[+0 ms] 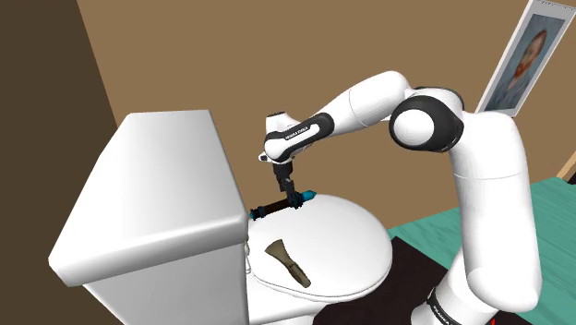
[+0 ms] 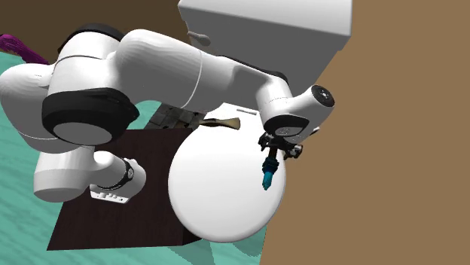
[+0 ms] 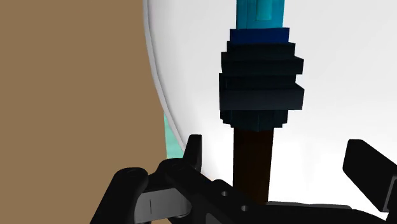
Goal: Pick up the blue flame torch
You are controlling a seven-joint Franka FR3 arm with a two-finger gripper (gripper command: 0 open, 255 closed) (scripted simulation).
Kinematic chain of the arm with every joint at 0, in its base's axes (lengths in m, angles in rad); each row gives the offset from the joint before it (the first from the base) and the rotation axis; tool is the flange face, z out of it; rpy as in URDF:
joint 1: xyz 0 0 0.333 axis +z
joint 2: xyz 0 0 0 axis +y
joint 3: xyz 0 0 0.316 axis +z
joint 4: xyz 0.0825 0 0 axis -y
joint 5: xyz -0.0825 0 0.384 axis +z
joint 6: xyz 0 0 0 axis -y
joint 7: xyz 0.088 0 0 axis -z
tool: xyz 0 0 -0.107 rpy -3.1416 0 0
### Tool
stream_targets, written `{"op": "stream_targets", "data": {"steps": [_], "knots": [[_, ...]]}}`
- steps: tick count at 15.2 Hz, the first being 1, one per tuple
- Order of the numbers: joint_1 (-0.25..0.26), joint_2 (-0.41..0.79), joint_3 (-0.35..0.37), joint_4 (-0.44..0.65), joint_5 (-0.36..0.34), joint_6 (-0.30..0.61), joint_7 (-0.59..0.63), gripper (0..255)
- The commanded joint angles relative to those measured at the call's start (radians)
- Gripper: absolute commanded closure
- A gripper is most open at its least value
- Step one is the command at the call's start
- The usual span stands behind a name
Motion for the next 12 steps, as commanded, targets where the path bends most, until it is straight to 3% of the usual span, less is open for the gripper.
{"op": "stream_targets", "data": {"steps": [1, 7, 8, 12], "knots": [[0.000, 0.022, 0.002, 0.002, 0.000, 0.017, -0.005, 0], [-0.001, 0.058, 0.003, -0.006, 0.001, 0.063, -0.004, 0], [-0.001, 0.058, 0.003, -0.006, 0.001, 0.063, -0.004, 255], [-0.001, 0.058, 0.002, -0.007, 0.001, 0.064, -0.004, 255]]}}
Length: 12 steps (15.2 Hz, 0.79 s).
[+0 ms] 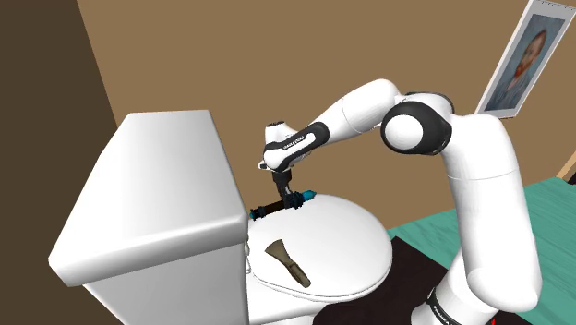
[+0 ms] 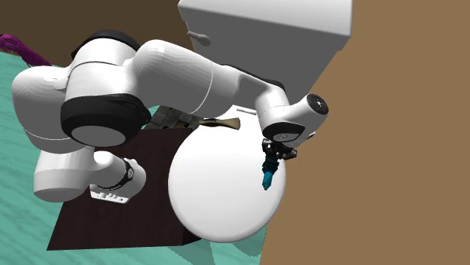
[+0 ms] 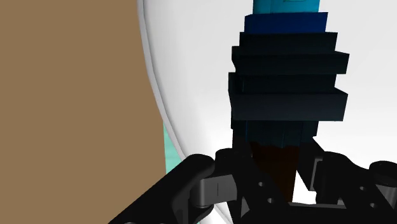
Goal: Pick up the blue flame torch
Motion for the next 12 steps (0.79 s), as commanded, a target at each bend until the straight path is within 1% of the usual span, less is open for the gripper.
{"op": "stream_targets", "data": {"steps": [1, 5, 12], "knots": [[0.000, 0.000, 0.000, 0.000, 0.000, 0.000, 0.000, 255], [0.000, 0.000, 0.000, 0.001, 0.000, -0.001, 0.001, 255], [0.001, -0.055, -0.001, 0.015, -0.001, -0.071, -0.001, 255]]}}
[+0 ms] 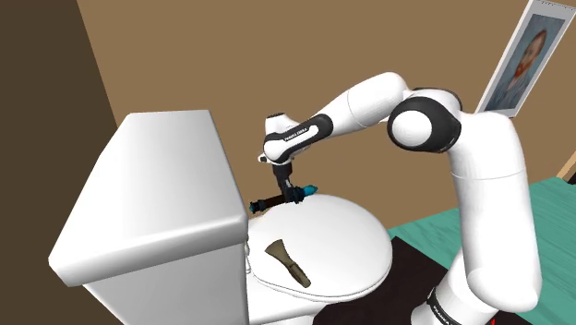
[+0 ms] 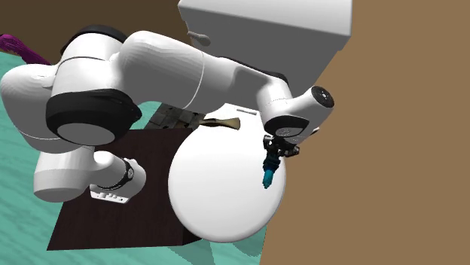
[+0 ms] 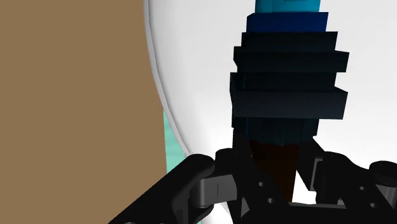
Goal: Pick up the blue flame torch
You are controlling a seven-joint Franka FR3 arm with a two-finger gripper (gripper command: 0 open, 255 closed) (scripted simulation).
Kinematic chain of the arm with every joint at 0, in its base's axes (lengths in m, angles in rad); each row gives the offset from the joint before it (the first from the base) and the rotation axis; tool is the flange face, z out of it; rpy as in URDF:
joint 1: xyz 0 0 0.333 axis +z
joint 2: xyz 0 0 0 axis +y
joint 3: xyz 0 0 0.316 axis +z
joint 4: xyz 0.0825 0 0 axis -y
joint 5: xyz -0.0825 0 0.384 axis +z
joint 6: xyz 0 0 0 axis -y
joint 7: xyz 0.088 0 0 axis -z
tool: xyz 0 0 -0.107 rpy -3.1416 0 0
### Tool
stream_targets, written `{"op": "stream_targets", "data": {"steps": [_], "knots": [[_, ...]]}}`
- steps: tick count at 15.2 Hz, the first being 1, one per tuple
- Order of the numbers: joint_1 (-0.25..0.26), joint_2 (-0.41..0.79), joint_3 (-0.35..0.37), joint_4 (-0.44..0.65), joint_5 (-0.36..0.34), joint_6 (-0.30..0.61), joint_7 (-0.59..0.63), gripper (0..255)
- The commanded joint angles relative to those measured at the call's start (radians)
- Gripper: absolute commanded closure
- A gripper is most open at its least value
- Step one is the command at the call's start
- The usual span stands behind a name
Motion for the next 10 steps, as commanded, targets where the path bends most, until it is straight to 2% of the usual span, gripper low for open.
{"op": "stream_targets", "data": {"steps": [1, 10], "knots": [[0.001, -0.015, 0.000, 0.006, 0.000, -0.021, 0.000, 255], [0.002, -0.063, -0.001, 0.034, -0.001, -0.097, -0.001, 255]]}}
